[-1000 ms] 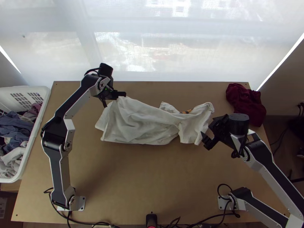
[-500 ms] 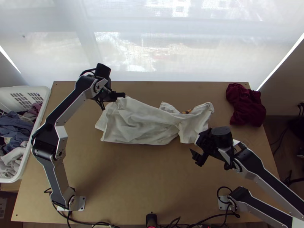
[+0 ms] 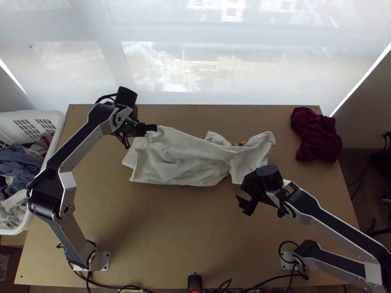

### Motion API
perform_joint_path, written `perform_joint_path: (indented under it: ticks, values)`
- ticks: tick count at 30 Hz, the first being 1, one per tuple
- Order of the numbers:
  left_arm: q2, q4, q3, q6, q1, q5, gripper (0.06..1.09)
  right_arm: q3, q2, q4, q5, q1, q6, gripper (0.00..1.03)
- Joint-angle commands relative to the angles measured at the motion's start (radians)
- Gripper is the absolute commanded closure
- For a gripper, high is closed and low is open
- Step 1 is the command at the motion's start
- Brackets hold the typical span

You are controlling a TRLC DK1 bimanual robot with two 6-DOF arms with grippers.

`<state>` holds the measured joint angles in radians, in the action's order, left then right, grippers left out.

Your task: Fold the t-shirt

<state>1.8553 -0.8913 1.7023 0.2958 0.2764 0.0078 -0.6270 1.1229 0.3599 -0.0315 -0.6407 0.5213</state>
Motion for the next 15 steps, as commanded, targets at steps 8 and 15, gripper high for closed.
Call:
perform_joint_path:
  ticks: [8,15]
  values:
    - [-0.1,0.003,-0.104,-0.003,-0.016,0.0,1.05,-0.027,0.213,-0.15,0.001,0.036,0.054,0.42]
    - [-0.131,0.002,-0.122,-0.004,-0.017,0.0,1.05,-0.074,0.218,-0.118,-0.042,0.076,0.109,1.0]
